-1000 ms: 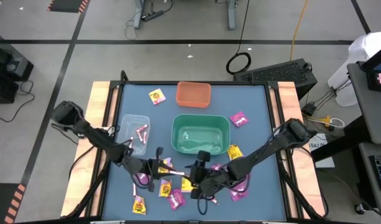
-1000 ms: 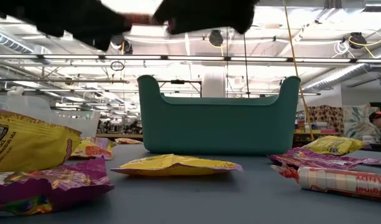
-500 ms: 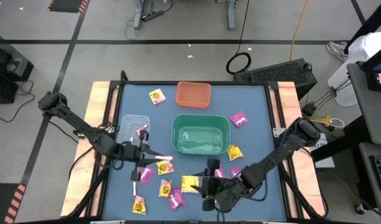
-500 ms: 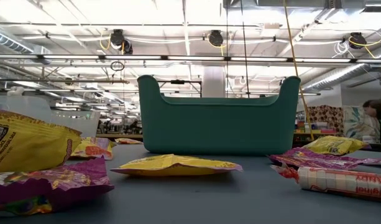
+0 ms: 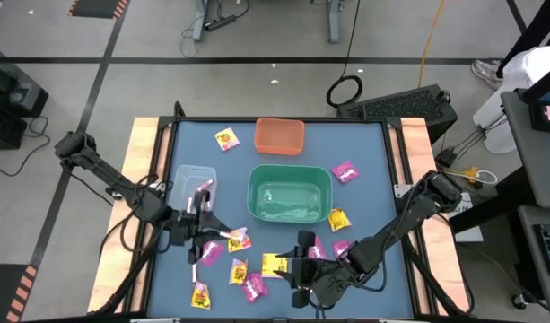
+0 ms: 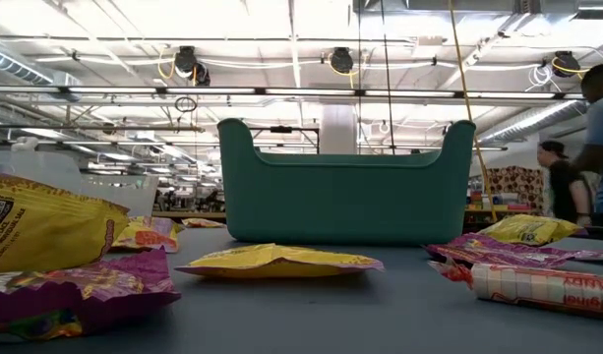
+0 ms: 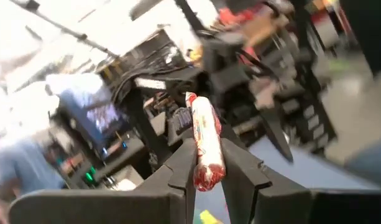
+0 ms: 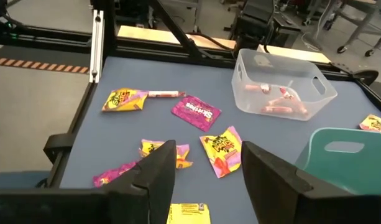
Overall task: Sort candy
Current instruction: Put the orange candy into the transparent bin
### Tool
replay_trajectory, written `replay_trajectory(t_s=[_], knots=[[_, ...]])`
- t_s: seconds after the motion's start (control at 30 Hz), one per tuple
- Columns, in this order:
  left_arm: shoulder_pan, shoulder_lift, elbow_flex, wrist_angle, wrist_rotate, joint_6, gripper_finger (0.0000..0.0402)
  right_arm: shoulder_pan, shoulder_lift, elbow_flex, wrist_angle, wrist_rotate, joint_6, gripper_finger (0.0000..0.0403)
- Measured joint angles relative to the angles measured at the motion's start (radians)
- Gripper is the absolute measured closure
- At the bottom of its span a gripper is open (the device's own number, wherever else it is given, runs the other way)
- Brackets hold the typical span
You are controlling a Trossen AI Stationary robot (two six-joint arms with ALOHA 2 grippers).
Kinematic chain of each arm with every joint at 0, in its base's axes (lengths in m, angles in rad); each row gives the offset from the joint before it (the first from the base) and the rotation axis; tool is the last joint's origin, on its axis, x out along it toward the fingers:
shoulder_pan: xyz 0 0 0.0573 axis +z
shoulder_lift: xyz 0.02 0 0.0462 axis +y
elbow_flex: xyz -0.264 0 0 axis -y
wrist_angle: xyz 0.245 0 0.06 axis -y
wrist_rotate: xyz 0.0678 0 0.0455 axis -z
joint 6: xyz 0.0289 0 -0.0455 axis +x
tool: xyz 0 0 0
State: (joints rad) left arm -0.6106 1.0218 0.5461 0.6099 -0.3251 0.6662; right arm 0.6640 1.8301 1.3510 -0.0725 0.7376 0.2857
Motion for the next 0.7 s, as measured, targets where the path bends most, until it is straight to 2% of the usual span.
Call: replay_trajectory(t_s=[0.17, 0.3, 0.4, 0.47, 0.57, 0.7], knots=[[-0.027, 0.0, 0.0, -0.05, 0.007, 0.233, 0.0338, 0.0, 0.0, 0.0, 0.0, -0.001, -0.002, 0.0232], [-0.041, 0.0, 0.0, -0.05, 0.007, 0.236, 0.0338, 0.0, 0.0, 0.0, -0.001, -0.001, -0.002, 0.0232], [-0.046, 0.0, 0.0, -0.033, -0.033, 0.138, 0.0338, 0.0, 0.0, 0.0, -0.001, -0.001, -0.002, 0.0232], [-0.046, 0.0, 0.0, -0.015, -0.105, 0.053, 0.0338, 0.0, 0.0, 0.0, -0.002, -0.002, -0.002, 0.0232], [-0.046, 0.0, 0.0, 0.006, -0.267, -0.056, 0.0338, 0.0, 0.0, 0.0, -0.002, -0.002, 0.005, 0.0232], [-0.046, 0.001, 0.0, 0.036, -0.632, -0.153, 0.0338, 0.001, 0.0, 0.0, -0.006, -0.002, 0.022, 0.0232]])
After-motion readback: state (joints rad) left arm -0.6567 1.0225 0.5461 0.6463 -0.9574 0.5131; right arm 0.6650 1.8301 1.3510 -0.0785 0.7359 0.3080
